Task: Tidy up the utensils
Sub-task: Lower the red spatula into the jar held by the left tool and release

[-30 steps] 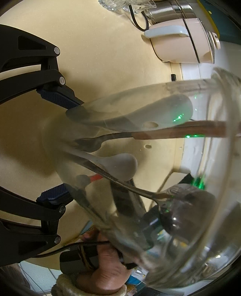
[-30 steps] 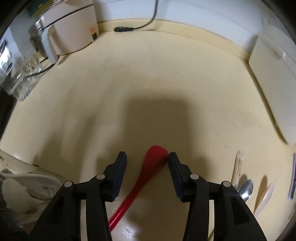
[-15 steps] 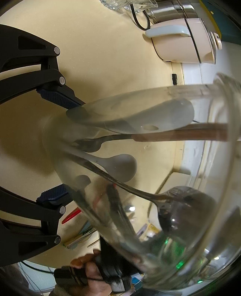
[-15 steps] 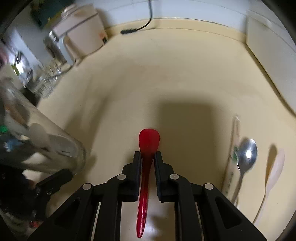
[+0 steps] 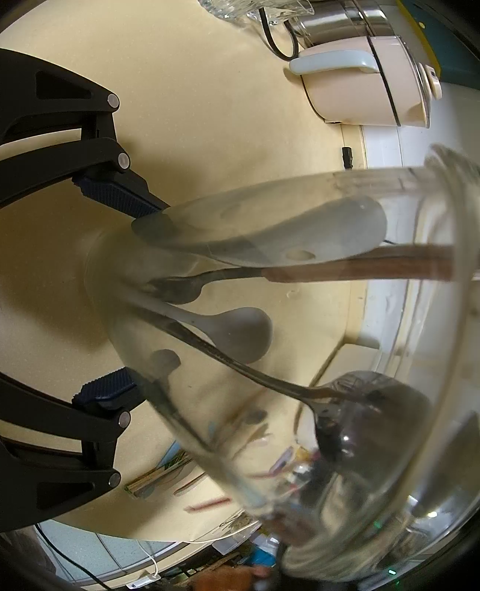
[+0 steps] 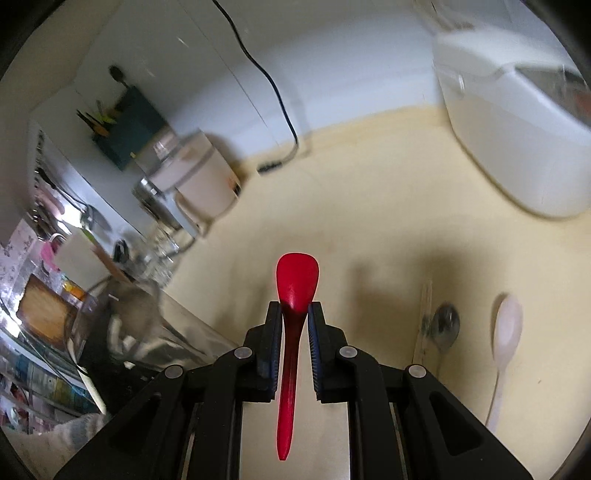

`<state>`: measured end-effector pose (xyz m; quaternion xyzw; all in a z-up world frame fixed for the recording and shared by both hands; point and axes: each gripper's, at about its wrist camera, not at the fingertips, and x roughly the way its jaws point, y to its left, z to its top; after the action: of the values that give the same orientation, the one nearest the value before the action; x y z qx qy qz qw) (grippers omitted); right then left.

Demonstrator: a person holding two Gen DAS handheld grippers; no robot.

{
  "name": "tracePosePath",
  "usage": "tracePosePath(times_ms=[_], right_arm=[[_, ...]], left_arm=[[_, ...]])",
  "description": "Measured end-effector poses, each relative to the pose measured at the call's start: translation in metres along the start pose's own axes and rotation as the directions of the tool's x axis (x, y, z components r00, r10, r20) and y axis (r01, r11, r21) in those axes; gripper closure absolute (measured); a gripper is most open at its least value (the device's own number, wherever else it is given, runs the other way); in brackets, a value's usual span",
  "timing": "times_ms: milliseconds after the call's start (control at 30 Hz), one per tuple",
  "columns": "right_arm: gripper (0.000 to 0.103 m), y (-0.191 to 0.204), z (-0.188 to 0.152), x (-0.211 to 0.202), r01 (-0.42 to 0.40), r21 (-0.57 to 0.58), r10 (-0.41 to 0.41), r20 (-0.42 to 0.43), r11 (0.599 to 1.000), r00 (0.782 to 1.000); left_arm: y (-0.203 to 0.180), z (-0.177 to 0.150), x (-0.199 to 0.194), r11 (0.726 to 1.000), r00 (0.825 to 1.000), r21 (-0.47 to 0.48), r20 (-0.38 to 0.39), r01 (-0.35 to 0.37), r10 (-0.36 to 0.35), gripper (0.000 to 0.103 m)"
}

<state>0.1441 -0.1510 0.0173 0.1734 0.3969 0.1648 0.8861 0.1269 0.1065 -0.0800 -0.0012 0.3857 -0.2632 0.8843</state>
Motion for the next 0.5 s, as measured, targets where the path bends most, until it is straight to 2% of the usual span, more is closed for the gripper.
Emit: tracePosePath(times_ms=[100, 267, 400, 500], right_arm=[[0.089, 0.018, 0.016, -0.017, -0.038, -0.032, 0.040, 0.056, 0.999, 0.998], [0.089, 0.063, 0.042, -0.041, -0.139, -0.103, 0.153, 0.146, 0.985, 0.977], [0.089, 0.101, 0.055, -0.040, -0.209, -0.178, 0.239, 0.167, 0.962, 0.957], [0.089, 0.123, 0.054, -0.026, -0.236, -0.220, 0.273, 0.153, 0.946, 0.950]], left_arm=[[0.000, 0.000, 0.000, 1.000, 1.000, 0.000, 0.000, 0.000, 0.000, 0.025], [0.000, 0.000, 0.000, 1.000, 1.000, 0.000, 0.000, 0.000, 0.000, 0.025], [0.000, 0.000, 0.000, 1.000, 1.000, 0.000, 0.000, 0.000, 0.000, 0.025], [0.000, 0.000, 0.000, 1.000, 1.000, 0.001, -0.001, -0.001, 0.001, 0.025]])
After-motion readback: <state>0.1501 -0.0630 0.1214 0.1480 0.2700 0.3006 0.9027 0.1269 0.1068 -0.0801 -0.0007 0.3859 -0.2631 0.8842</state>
